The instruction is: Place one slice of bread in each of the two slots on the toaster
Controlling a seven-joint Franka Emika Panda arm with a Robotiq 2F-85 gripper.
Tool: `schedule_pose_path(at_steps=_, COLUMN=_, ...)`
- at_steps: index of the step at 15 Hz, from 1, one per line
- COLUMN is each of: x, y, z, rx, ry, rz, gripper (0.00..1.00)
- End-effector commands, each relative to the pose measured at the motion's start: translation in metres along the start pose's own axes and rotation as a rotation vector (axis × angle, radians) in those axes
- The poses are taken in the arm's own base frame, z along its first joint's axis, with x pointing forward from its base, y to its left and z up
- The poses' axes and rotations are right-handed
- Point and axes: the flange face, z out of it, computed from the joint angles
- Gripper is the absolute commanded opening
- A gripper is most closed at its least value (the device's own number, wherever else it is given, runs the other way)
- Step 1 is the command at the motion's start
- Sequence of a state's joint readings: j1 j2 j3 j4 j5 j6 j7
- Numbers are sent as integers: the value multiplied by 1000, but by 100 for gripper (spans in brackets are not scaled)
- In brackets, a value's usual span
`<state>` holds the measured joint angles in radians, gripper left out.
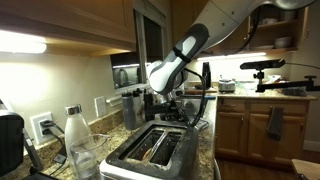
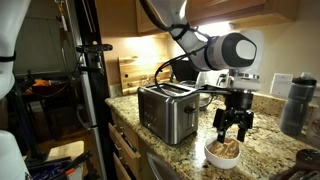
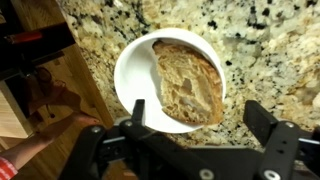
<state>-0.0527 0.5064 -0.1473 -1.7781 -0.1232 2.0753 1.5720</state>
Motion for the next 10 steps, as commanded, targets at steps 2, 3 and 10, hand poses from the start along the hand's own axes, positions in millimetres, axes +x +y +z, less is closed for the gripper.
schedule_pose_path(at_steps=2, x=5, y=0, z=-1, rx=6, ry=-11, rz=20, gripper=100)
schedule_pose_path(at_steps=3, x=6, y=0, z=-1, rx=6, ry=-10, rz=21, gripper=100)
schedule_pose_path(at_steps=10, x=5, y=-1, z=-1, rx=5, ry=-8, rz=19, gripper=60)
